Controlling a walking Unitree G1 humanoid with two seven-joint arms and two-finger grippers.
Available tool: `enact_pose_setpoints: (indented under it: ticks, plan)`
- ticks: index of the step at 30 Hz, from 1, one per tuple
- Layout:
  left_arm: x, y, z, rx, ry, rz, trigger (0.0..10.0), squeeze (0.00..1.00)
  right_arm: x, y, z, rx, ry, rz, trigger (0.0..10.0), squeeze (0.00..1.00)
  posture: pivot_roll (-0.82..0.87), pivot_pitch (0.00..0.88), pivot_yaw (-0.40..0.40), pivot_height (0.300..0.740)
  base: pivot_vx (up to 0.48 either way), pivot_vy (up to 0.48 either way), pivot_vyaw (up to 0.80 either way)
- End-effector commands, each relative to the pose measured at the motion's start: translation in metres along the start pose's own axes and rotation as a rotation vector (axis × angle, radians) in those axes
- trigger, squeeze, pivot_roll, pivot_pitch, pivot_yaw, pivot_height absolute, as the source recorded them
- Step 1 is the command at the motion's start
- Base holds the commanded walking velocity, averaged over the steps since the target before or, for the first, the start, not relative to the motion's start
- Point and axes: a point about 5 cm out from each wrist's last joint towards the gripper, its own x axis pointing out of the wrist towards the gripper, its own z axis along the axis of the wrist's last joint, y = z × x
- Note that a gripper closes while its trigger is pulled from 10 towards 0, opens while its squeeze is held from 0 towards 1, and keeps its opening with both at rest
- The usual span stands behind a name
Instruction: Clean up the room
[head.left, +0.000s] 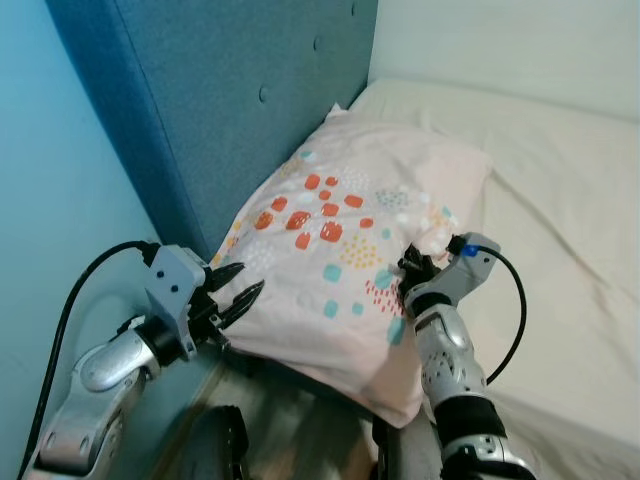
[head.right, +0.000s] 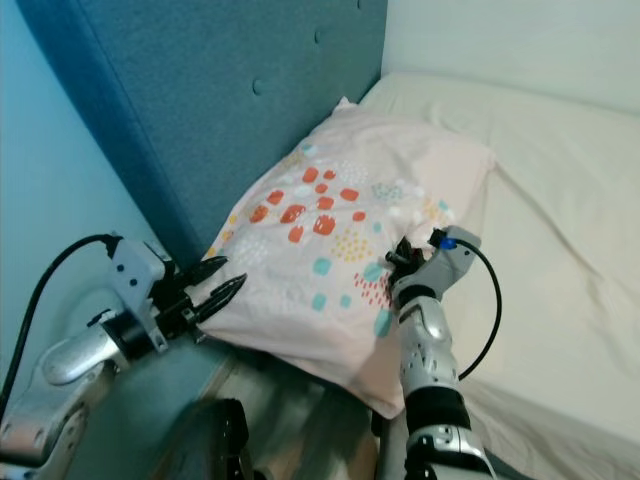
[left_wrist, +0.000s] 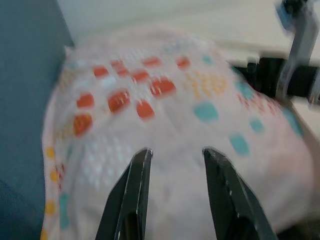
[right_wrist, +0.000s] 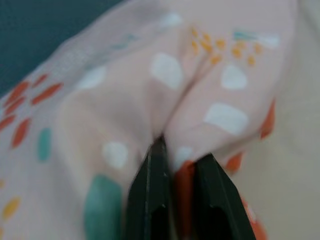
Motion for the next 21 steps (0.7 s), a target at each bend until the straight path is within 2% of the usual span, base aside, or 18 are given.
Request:
enact_pose_setpoints:
  ticks: [1, 2, 3, 4, 6, 7, 8, 9, 10, 12, 15, 16, 17, 20, 21]
  plan:
    - [-0.007, -0.010, -0.005, 0.022, 0.053, -0.108, 10.0, 0.00, -0.009, -0.006, 0.006, -0.139, -0.010, -0.028, 10.0, 0.00, 0.07, 0.131, 0.006, 0.576, 0.000, 0.000, 0.00]
    - [-0.009, -0.013, -0.008, 0.036, 0.075, -0.152, 10.0, 0.00, -0.020, -0.015, 0.006, -0.180, -0.001, -0.051, 10.0, 0.08, 0.05, 0.119, 0.009, 0.576, 0.000, 0.000, 0.00]
    - [-0.009, -0.013, -0.008, 0.036, 0.075, -0.152, 10.0, 0.00, -0.020, -0.015, 0.006, -0.180, -0.001, -0.051, 10.0, 0.08, 0.05, 0.119, 0.009, 0.576, 0.000, 0.000, 0.00]
    - [-0.011, -0.015, -0.011, 0.043, 0.086, -0.170, 10.0, 0.00, -0.031, -0.022, 0.006, -0.227, 0.008, -0.069, 10.0, 1.00, 0.04, 0.111, 0.015, 0.576, 0.000, 0.000, 0.00]
    - [-0.011, -0.015, -0.011, 0.043, 0.086, -0.170, 10.0, 0.00, -0.031, -0.022, 0.006, -0.227, 0.008, -0.069, 10.0, 1.00, 0.04, 0.111, 0.015, 0.576, 0.000, 0.000, 0.00]
    - [-0.008, -0.015, -0.015, 0.034, 0.083, -0.160, 10.0, 0.00, -0.046, -0.030, 0.000, -0.304, 0.053, -0.088, 10.0, 1.00, 0.03, 0.105, 0.021, 0.576, 0.000, 0.000, 0.00]
    - [-0.004, -0.013, -0.016, 0.024, 0.068, -0.137, 10.0, 0.00, -0.054, -0.034, -0.005, -0.345, 0.086, -0.102, 10.0, 0.40, 0.02, 0.102, 0.027, 0.576, 0.000, 0.000, 0.00]
    - [-0.004, -0.013, -0.016, 0.024, 0.068, -0.137, 10.0, 0.00, -0.054, -0.034, -0.005, -0.345, 0.086, -0.102, 10.0, 0.40, 0.02, 0.102, 0.027, 0.576, 0.000, 0.000, 0.00]
    - [-0.001, -0.013, -0.017, 0.016, 0.057, -0.123, 10.0, 0.00, -0.060, -0.037, -0.009, -0.368, 0.107, -0.110, 10.0, 0.00, 0.02, 0.102, 0.027, 0.576, 0.000, 0.000, 0.00]
    - [0.004, -0.014, -0.016, 0.004, 0.033, -0.118, 10.0, 0.00, -0.072, -0.044, -0.008, -0.428, 0.084, -0.149, 10.0, 0.00, 0.01, 0.103, 0.028, 0.576, 0.000, 0.000, 0.00]
    - [0.005, -0.015, -0.015, 0.005, 0.027, -0.125, 10.0, 0.00, -0.075, -0.047, -0.006, -0.451, 0.064, -0.167, 10.0, 0.00, 0.01, 0.103, 0.028, 0.576, 0.000, 0.000, 0.00]
    - [0.003, -0.018, -0.017, 0.021, 0.040, -0.155, 10.0, 0.00, -0.079, -0.043, 0.001, -0.427, -0.005, -0.124, 10.0, 0.00, 0.01, 0.105, 0.028, 0.576, 0.000, 0.000, 0.00]
    - [-0.001, -0.020, -0.021, 0.044, 0.065, -0.183, 10.0, 0.00, -0.080, -0.031, 0.010, -0.379, -0.071, -0.020, 10.0, 0.00, 0.01, 0.108, 0.028, 0.576, 0.000, 0.000, 0.00]
    - [-0.003, -0.022, -0.024, 0.060, 0.084, -0.203, 10.0, 0.00, -0.083, -0.022, 0.017, -0.348, -0.107, 0.052, 10.0, 0.00, 0.01, 0.108, 0.028, 0.576, 0.000, 0.000, 0.00]
    - [-0.006, -0.020, -0.028, 0.066, 0.104, -0.194, 10.0, 0.00, -0.083, -0.004, 0.021, -0.293, -0.098, 0.183, 10.0, 0.00, 0.01, 0.112, 0.028, 0.576, 0.000, 0.000, 0.00]
